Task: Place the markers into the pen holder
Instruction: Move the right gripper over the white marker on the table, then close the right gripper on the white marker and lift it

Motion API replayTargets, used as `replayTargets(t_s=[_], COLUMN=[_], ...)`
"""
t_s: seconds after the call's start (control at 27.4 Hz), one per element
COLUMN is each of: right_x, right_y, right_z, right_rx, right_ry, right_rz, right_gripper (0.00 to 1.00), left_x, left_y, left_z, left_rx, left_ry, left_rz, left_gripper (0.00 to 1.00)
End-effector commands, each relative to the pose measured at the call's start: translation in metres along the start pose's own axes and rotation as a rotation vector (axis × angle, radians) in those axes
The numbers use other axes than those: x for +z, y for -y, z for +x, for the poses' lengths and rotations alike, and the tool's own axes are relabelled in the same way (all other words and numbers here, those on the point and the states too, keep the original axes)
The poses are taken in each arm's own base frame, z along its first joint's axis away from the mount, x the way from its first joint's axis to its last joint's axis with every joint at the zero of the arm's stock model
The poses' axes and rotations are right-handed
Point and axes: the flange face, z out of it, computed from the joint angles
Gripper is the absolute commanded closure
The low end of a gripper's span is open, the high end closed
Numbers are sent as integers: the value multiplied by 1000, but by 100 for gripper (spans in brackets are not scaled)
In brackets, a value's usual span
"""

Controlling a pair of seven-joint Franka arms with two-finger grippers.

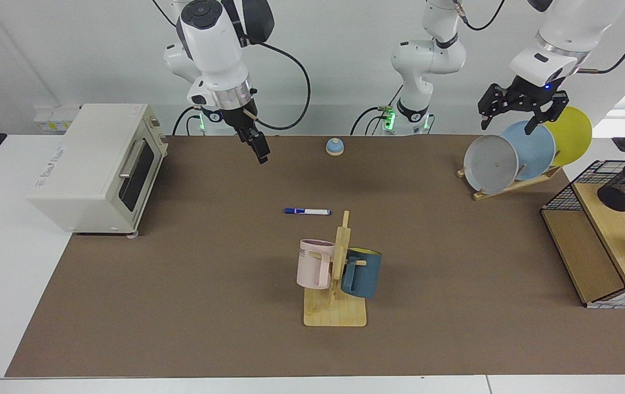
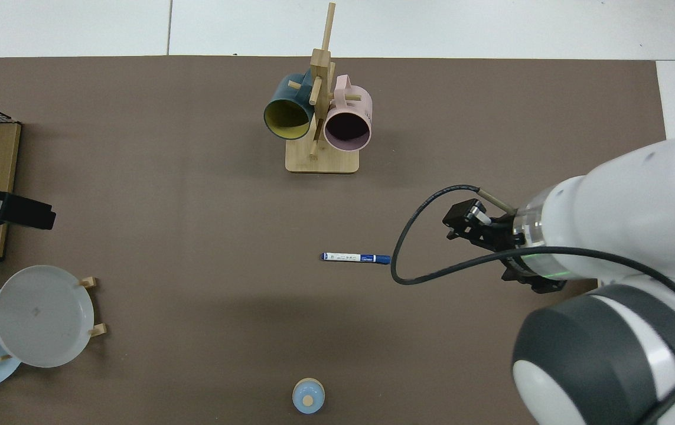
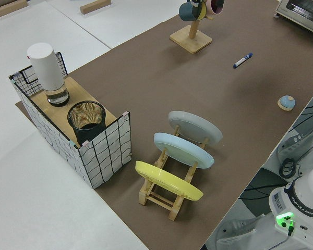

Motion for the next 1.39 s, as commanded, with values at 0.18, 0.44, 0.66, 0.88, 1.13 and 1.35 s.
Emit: replayTargets(t_s=[0.18, 0.44, 0.66, 0.88, 1.13, 1.35], right_x=[65, 105, 134, 156, 184, 214], right_y=[4, 13, 9, 17, 20, 23], right_z=[-12, -38, -47, -61, -88, -94], right_rx=[303, 375, 432, 502, 504, 470], right_ry=[14, 19, 21, 34, 37, 15], right_rz=[51, 85, 132, 160, 194, 178], right_gripper=[1, 1, 1, 1, 0, 1], left_x=[-6, -6, -6, -6, -6, -5], left_y=[-1, -1, 1, 2, 4, 2], left_z=[-10, -11, -12, -13, -13, -15], left_rx=[-12, -12, -18, -21, -26, -42], left_ry=[18, 29, 29, 29, 29, 33], left_rz=[-5, -7, -7, -7, -7, -9], left_gripper=[0, 0, 0, 0, 0, 0])
